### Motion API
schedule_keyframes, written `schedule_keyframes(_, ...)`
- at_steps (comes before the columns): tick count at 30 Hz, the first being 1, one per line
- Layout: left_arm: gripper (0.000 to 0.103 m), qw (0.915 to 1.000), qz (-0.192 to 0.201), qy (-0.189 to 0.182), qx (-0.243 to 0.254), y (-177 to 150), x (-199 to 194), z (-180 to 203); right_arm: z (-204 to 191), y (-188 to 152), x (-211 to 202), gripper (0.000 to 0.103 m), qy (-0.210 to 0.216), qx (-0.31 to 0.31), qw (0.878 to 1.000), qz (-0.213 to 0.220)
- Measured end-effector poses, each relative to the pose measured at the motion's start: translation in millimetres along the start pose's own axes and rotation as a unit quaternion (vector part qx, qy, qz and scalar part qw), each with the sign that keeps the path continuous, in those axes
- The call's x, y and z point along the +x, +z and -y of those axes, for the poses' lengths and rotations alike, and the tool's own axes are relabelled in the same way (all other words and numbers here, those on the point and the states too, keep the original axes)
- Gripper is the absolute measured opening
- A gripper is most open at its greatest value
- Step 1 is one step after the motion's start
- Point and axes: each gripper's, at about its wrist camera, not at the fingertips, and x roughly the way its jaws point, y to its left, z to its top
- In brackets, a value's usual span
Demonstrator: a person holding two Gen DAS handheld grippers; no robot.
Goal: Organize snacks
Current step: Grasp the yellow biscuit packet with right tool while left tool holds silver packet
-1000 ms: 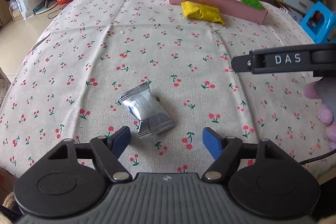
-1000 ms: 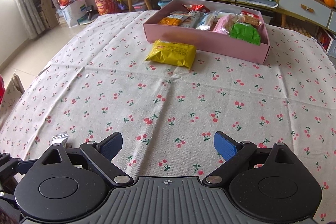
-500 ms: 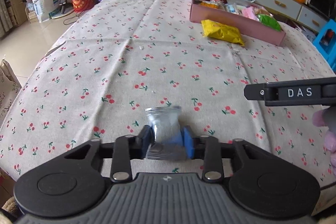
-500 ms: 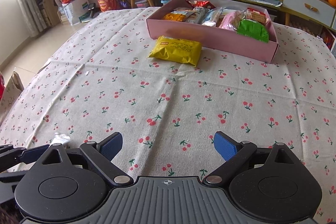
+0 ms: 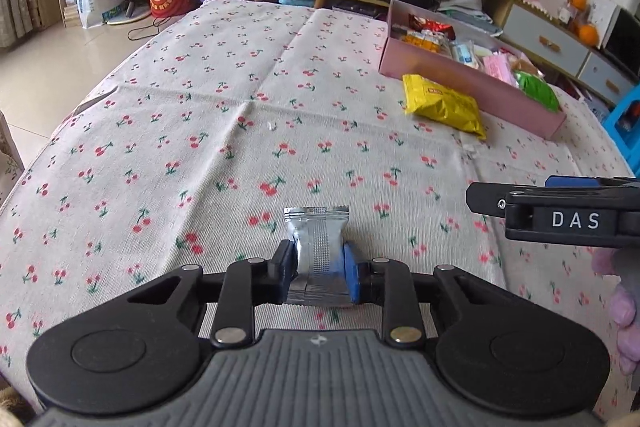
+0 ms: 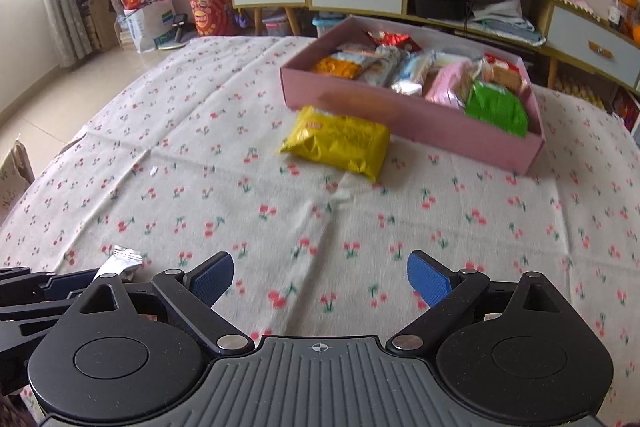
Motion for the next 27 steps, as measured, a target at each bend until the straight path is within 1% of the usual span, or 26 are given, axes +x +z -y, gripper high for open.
schedule_keyframes(3,0.024,0.9999,0.002,0.000,-0.015,9.3,7.0,-2.1,6.3,13.1,8.6,0.096,0.004,0.011,1.000,0.002)
schedule_keyframes(8,0.024,0.9992,0.001,-0.002,-0.040,20.1,13.9,-4.9,22.4,31.0,31.1,0.096,0.011,0.053,0.999,-0.006)
schedule_keyframes(10,0.024,0.9991,0.000,-0.002,-0.042,21.5,14.5,-3.5,28.0,36.7,41.2,0.096,0.007,0.077,0.997,-0.014)
schedule_keyframes(12,0.024,0.9993,-0.003,-0.004,-0.038,23.3,15.6,-0.4,32.0,41.5,50.2,0.096,0.013,0.099,0.995,-0.020)
schedule_keyframes(15,0.024,0.9993,-0.006,-0.005,-0.035,26.1,17.3,1.5,31.2,48.1,62.5,0.096,0.018,0.115,0.993,-0.022)
schedule_keyframes(17,0.024,0.9993,-0.009,-0.007,-0.037,27.4,17.9,1.6,29.9,52.4,70.9,0.096,0.014,0.124,0.992,-0.023)
schedule_keyframes(19,0.024,0.9992,-0.011,-0.008,-0.037,28.6,18.5,2.2,28.0,56.2,78.7,0.099,0.008,0.132,0.991,-0.021)
schedule_keyframes(27,0.024,0.9990,-0.016,-0.010,-0.041,29.8,19.1,1.6,13.2,72.2,100.8,0.100,-0.049,0.120,0.992,-0.009)
